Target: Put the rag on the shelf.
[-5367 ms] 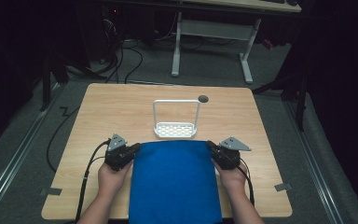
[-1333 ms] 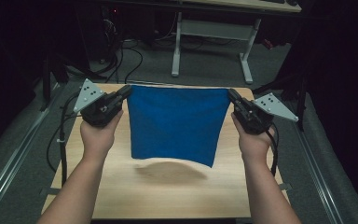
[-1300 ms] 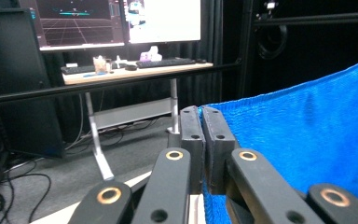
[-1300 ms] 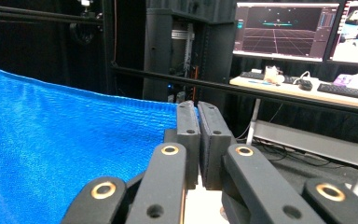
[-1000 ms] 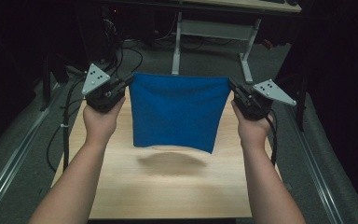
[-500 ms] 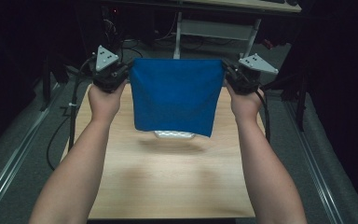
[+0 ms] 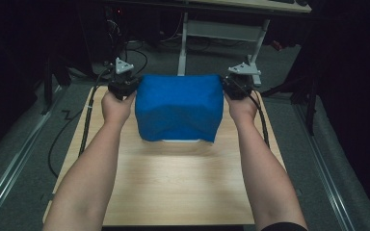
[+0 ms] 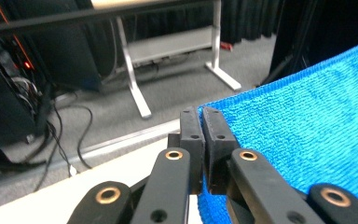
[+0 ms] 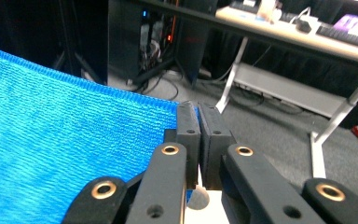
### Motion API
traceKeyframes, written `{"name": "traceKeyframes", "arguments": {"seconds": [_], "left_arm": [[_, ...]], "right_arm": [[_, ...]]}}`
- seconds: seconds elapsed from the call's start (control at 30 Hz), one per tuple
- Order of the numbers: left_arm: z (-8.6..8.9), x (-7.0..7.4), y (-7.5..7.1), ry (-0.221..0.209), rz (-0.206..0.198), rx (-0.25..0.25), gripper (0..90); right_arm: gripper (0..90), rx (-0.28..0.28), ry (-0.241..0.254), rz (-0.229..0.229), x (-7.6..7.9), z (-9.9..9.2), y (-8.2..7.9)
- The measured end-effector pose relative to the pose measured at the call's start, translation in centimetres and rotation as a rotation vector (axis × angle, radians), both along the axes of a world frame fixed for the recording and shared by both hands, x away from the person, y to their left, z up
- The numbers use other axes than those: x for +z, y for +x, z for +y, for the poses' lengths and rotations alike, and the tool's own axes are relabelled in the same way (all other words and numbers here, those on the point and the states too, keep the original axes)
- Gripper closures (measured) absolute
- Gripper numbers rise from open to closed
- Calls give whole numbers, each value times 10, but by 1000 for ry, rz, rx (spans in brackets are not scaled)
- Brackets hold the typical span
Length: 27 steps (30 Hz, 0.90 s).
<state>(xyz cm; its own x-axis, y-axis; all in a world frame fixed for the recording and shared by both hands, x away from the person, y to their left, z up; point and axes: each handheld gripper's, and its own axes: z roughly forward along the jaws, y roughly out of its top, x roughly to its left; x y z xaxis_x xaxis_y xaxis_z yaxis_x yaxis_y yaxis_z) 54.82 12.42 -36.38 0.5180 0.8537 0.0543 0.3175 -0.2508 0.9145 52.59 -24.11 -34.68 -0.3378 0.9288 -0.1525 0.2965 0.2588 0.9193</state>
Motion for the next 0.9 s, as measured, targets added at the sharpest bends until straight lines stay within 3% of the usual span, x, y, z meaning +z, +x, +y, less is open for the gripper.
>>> {"name": "traceKeyframes", "arguments": {"seconds": [0.07, 0.2, 0.47, 0.7, 0.9], "left_arm": [[1, -15, 1, 4, 40, -16, 884], [-1, -37, -4, 28, 78, -36, 884], [3, -78, -12, 11, 175, -67, 885], [1, -101, -19, -13, 205, -109, 884], [-4, -108, -19, -27, 227, -124, 881]], "right_arm": [[891, 5, -8, 27, -12, -2, 2], [890, 22, 18, 79, -37, -7, 2], [890, 43, 70, 157, -78, -10, -5], [890, 79, 118, 210, -106, -9, -11], [890, 76, 117, 230, -120, -6, -15]]}}
